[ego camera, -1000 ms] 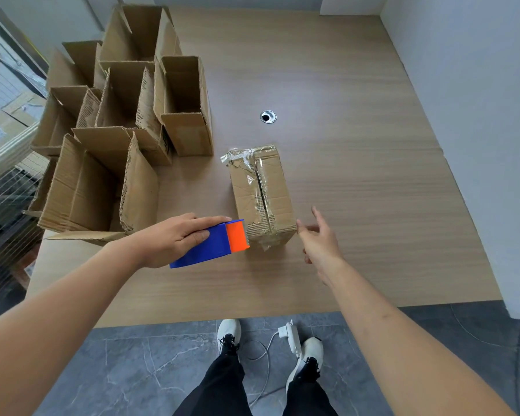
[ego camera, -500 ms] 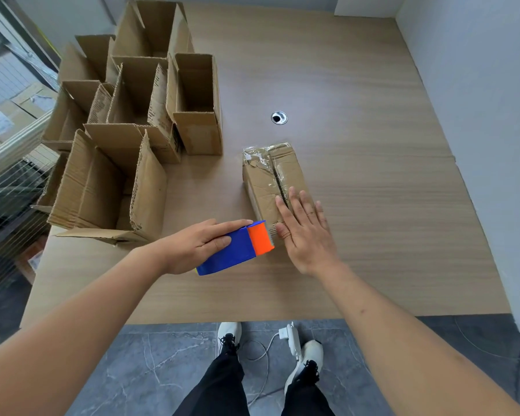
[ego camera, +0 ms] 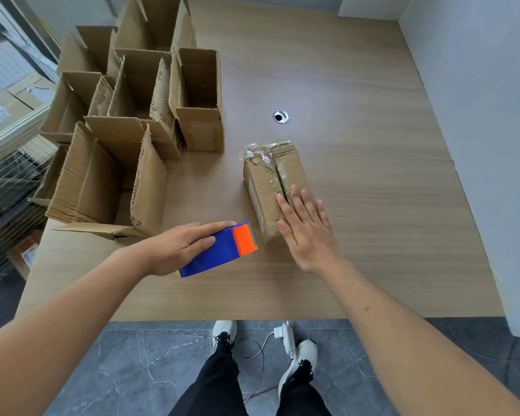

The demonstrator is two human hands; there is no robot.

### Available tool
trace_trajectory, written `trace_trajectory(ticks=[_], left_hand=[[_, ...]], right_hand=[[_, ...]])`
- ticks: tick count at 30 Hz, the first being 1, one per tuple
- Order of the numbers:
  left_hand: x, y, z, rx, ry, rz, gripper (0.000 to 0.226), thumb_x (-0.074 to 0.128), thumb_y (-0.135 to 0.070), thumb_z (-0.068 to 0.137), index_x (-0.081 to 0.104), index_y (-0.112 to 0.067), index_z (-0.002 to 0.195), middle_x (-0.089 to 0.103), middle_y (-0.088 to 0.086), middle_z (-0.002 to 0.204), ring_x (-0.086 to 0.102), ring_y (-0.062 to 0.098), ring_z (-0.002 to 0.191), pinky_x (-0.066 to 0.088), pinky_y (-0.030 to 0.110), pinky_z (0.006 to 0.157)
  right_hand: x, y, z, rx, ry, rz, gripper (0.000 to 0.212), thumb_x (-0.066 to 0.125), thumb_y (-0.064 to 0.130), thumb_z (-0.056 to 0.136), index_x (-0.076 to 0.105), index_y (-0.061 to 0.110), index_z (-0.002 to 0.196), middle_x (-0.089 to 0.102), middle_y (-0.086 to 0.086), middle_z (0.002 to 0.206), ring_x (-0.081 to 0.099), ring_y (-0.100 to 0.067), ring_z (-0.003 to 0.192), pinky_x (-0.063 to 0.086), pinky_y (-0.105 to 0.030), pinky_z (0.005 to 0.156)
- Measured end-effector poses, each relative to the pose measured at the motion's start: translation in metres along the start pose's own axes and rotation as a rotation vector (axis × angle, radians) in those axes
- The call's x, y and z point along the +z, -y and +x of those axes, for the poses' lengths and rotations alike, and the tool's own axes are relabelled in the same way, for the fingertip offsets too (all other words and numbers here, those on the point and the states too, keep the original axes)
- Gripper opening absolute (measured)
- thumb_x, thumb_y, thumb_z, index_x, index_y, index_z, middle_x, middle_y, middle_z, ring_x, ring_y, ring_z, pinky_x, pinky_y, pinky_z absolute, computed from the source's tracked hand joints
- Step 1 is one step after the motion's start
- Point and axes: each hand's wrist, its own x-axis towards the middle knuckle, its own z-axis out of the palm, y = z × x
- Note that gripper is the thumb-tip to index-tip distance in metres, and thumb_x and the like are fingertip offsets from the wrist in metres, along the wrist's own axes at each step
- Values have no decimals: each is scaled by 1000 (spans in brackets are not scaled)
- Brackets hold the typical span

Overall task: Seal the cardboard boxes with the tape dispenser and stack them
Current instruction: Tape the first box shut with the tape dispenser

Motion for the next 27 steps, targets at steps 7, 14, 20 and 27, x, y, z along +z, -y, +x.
trace_trajectory(ticks=[7,14,20,27], left_hand=[[12,5,18,-86,10,-64,40,29,-50,109,35,-58,147,52,-25,141,53,6,122,39,29,106],[12,-3,29,-119,43,-132,30,28,-44,110,40,-58,134,54,-29,128,52,-10,109,39,16,90],[13,6,37,-124,31,-192,37,30,-54,107,45,-50,141,59,-18,132,58,6,115,44,37,106],[26,34,18,-199,-64,-192,27,31,-41,111,42,-63,124,55,-22,135,51,-2,121,37,26,102]], right_hand=[[1,0,1,-6,11,-6,60,6,56,104,-7,40,161,-20,9,168,-24,-11,153,-15,-40,124],[-2,2,1,2,43,-17,65,-2,60,99,-9,40,160,-23,8,167,-25,-12,153,-17,-40,123],[-7,3,2,6,72,-21,67,-6,61,96,-10,40,160,-23,8,167,-25,-13,153,-18,-40,123],[-8,2,1,4,72,-34,68,-6,61,96,-9,41,160,-23,9,167,-24,-12,153,-15,-41,124]])
